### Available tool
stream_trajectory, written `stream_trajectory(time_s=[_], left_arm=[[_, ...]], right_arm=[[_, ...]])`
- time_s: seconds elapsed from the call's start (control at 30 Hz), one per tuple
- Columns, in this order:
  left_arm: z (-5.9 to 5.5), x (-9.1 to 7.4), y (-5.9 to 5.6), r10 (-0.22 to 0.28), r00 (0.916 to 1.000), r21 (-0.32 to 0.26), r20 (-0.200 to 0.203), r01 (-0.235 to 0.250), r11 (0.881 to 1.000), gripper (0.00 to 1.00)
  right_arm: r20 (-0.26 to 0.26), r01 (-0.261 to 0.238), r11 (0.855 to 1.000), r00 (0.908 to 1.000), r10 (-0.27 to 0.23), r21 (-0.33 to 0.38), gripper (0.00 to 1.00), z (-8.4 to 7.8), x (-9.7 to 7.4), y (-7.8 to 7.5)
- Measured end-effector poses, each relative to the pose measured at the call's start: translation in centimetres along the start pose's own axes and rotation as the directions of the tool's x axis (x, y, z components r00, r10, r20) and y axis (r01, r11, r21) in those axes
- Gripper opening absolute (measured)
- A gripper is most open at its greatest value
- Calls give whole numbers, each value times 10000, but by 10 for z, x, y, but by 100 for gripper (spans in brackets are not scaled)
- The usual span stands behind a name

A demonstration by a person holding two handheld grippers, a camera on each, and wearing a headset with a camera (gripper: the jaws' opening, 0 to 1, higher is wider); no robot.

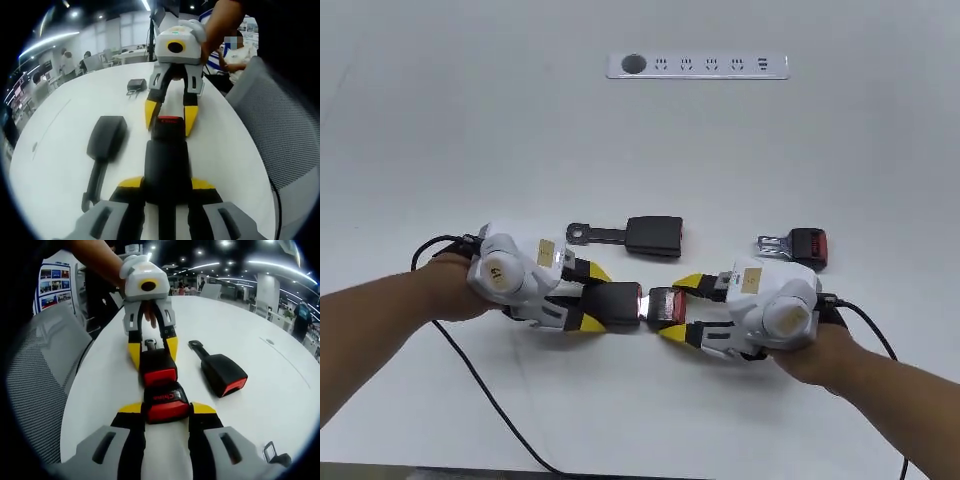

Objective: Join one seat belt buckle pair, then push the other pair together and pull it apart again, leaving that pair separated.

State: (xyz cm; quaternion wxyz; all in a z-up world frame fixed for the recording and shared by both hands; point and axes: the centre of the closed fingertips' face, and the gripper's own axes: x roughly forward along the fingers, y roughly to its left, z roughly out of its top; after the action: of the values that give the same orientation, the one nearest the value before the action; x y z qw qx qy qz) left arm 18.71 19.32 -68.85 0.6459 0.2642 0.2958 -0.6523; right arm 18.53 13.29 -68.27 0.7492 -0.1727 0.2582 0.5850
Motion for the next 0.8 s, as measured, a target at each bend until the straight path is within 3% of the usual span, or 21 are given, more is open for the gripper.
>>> stream_trajectory(time_s=[0.8], left_arm=[[1,1,1,-120,9999,96,68,119,9999,33]], right_arm=[[298,96,9998,9995,-100,146,31,-4,-2,-1]])
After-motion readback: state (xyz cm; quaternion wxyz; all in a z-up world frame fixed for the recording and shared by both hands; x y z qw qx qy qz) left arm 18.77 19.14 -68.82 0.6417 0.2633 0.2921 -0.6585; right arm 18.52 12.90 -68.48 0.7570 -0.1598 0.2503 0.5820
